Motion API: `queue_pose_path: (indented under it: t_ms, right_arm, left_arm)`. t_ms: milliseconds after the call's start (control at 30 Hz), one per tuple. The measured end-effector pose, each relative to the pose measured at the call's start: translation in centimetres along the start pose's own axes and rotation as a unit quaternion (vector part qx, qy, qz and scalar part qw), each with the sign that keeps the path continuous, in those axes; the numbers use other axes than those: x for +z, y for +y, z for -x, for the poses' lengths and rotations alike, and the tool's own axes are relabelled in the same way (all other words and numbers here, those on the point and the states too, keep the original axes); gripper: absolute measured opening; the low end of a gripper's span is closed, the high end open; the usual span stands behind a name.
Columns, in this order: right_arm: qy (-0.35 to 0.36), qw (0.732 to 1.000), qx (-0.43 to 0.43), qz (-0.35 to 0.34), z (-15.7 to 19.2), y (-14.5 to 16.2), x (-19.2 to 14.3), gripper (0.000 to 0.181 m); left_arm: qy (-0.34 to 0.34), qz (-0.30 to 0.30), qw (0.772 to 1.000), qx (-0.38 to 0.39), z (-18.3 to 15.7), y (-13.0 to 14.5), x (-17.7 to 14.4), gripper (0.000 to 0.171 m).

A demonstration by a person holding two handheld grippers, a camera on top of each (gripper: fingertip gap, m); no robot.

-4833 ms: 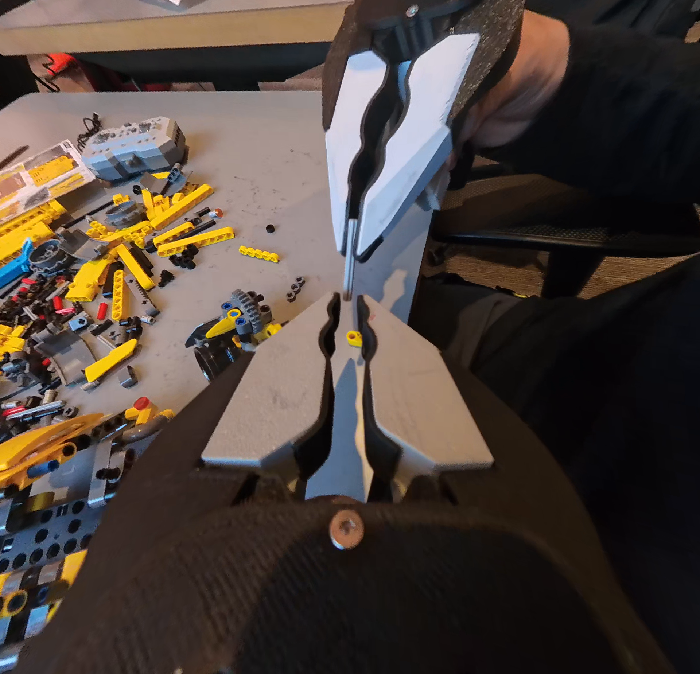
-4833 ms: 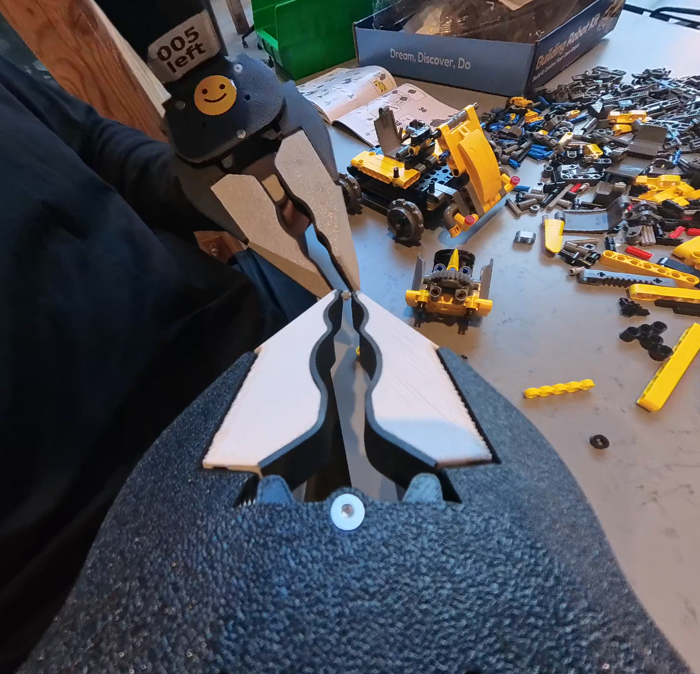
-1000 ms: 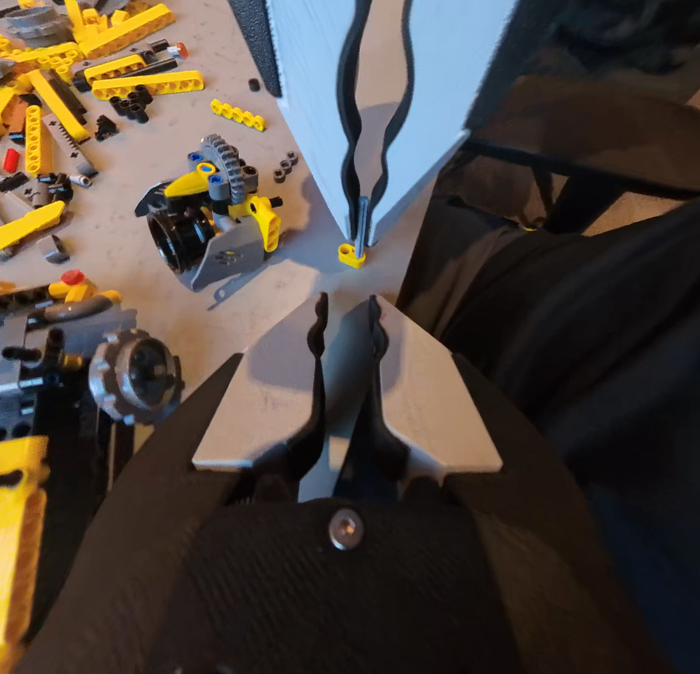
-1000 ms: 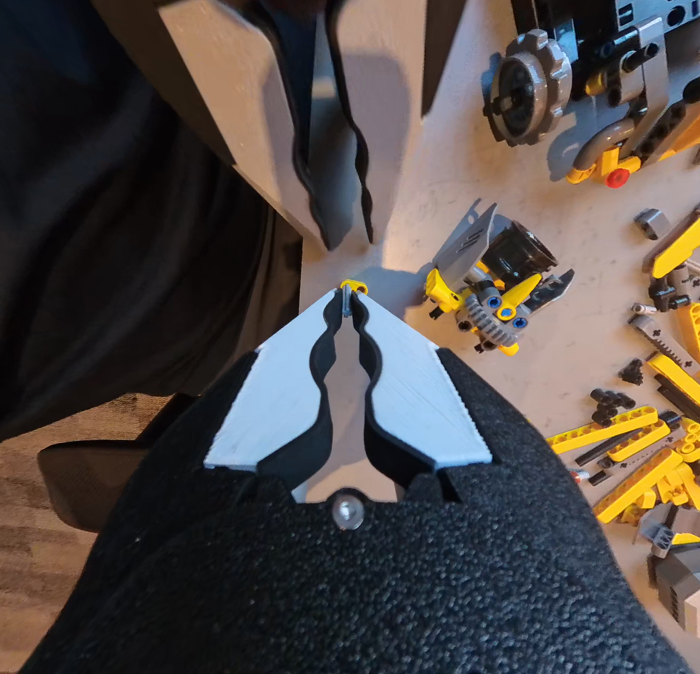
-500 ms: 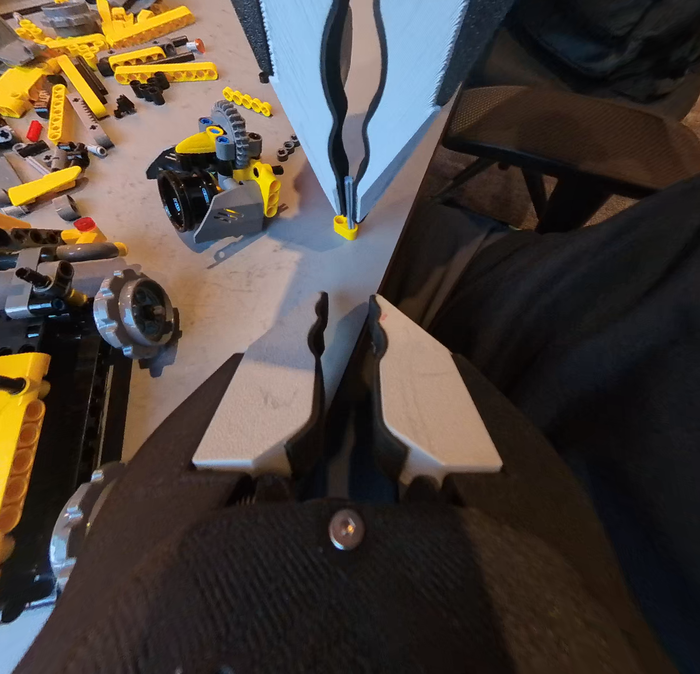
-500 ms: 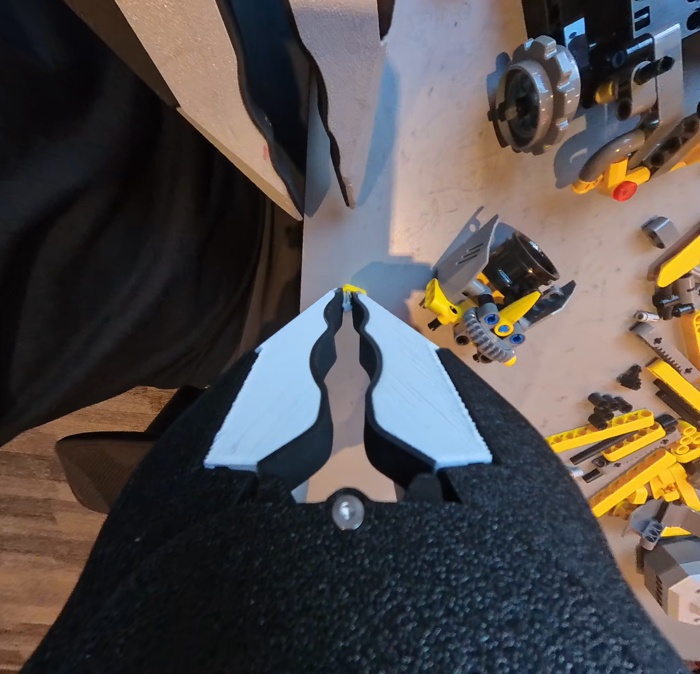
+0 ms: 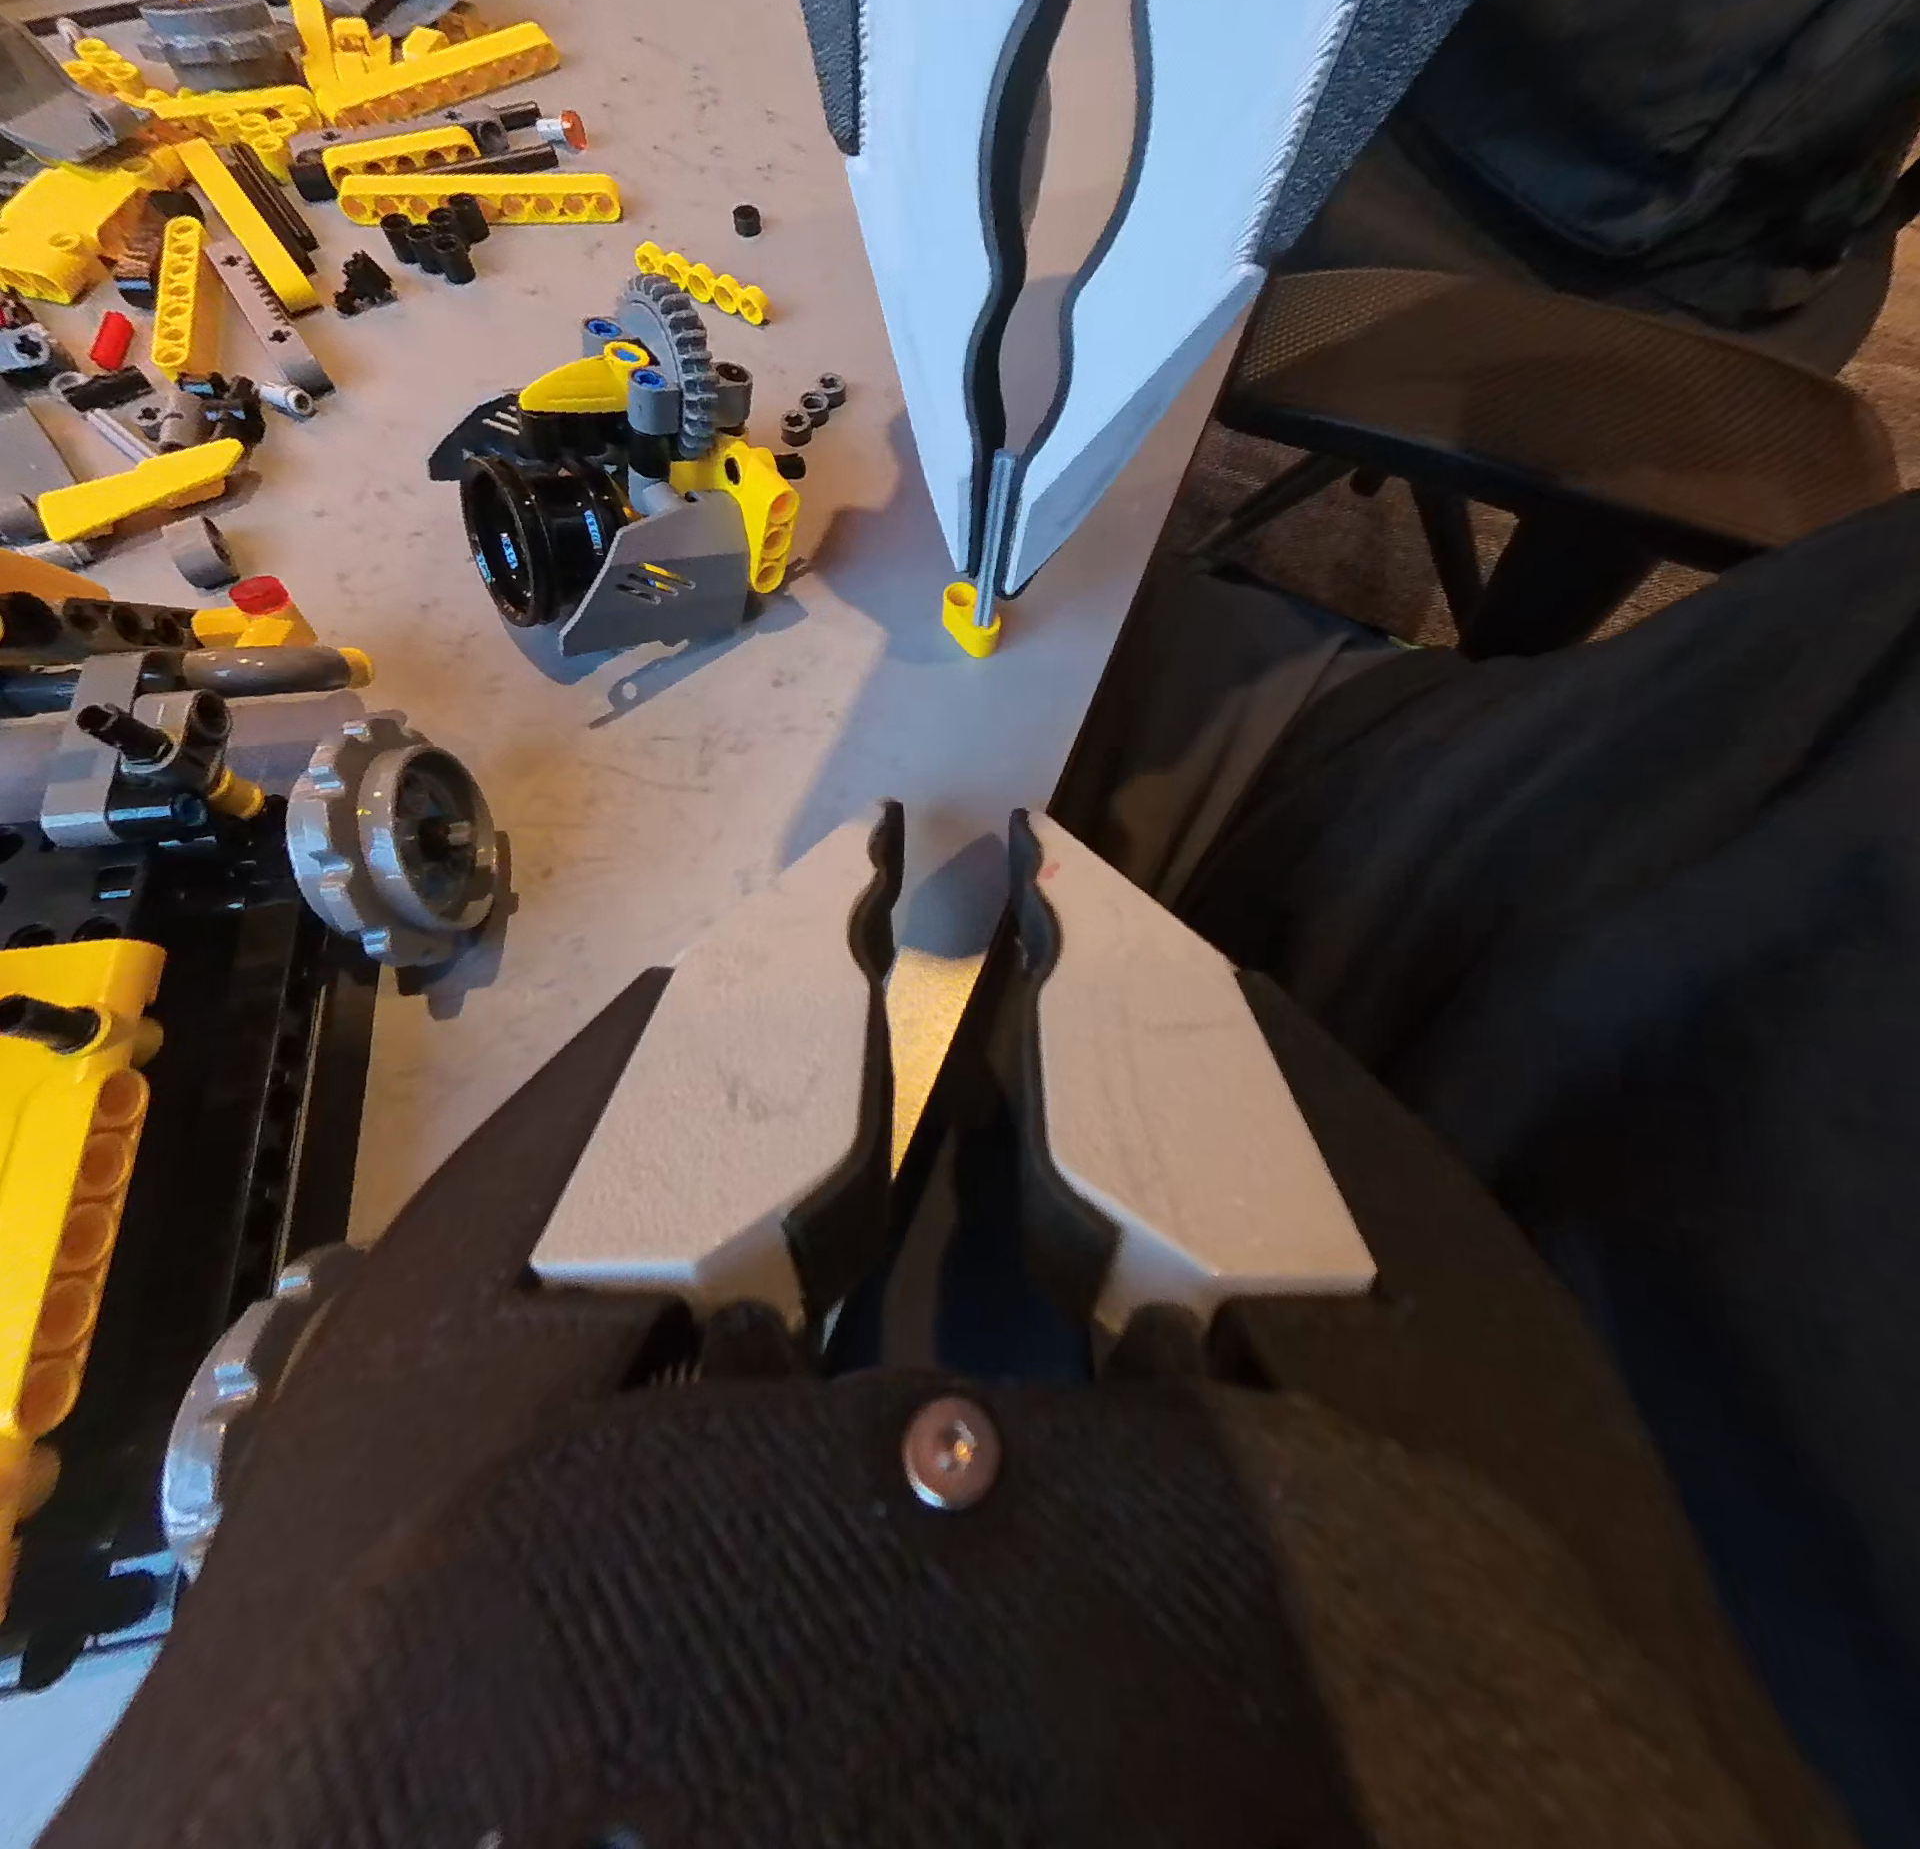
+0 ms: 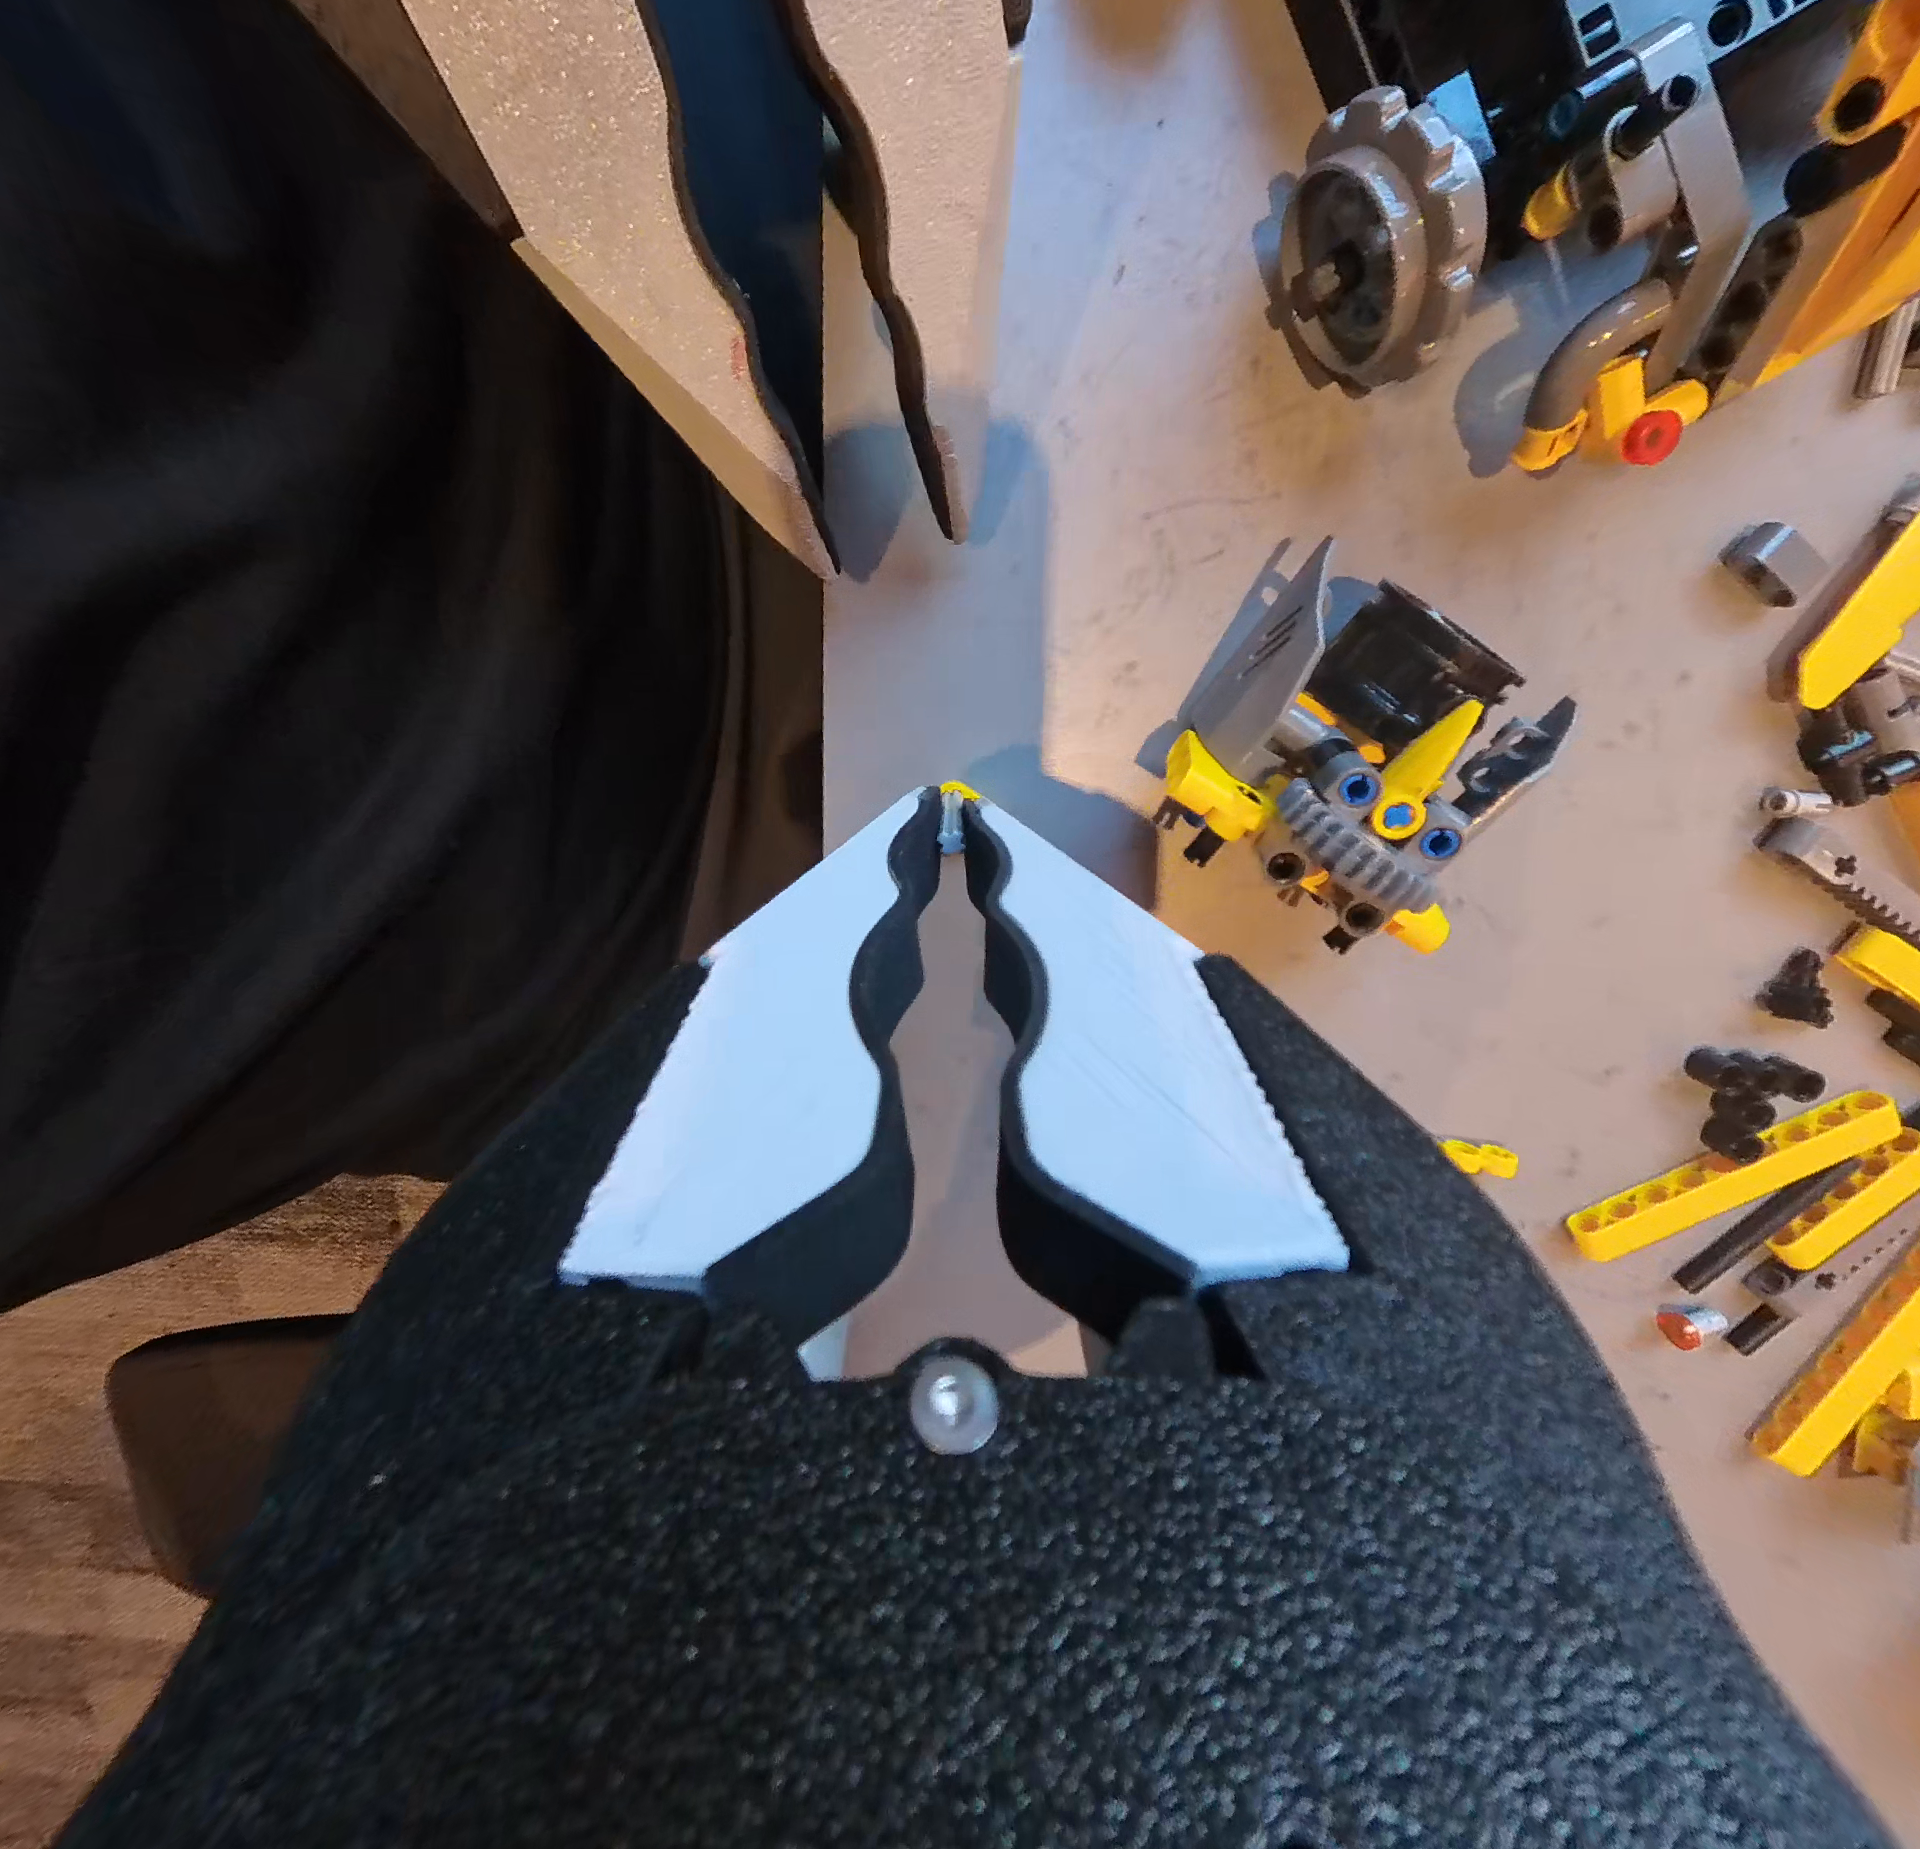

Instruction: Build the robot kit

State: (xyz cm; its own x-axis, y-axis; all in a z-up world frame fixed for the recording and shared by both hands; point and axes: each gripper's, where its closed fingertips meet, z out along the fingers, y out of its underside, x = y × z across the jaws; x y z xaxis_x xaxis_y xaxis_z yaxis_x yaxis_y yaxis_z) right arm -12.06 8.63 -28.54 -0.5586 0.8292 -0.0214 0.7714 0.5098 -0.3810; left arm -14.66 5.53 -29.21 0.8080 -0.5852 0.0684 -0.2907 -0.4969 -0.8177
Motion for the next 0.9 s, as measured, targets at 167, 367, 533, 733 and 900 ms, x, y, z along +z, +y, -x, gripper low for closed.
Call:
queue_pose_path:
  t_ms: [167,367,533,733,900]
  right_arm:
    - [-0.002,1.0,0.001,0.015,-0.01,-0.06,0.13,0.004]
    - [-0.007,1.0,0.006,0.016,0.02,0.0,0.24,0.004]
    - [-0.005,1.0,-0.001,0.02,0.1,0.07,0.38,0.004]
    - [-0.012,1.0,0.007,0.008,0.12,0.1,0.51,0.004]
    - [-0.011,1.0,0.016,0.001,0.12,0.09,0.6,0.004]
  left_arm:
    - [0.0,-0.001,1.0,-0.002,0.04,-0.04,0.02,0.017]
    - [0.001,-0.002,1.0,0.0,0.01,0.0,-0.04,0.017]
    - [0.003,-0.002,1.0,-0.001,-0.01,0.02,-0.07,0.018]
    - [0.002,-0.001,1.0,-0.001,0.0,0.04,-0.07,0.018]
    - [0.002,-0.001,1.0,-0.001,0.03,0.02,-0.03,0.017]
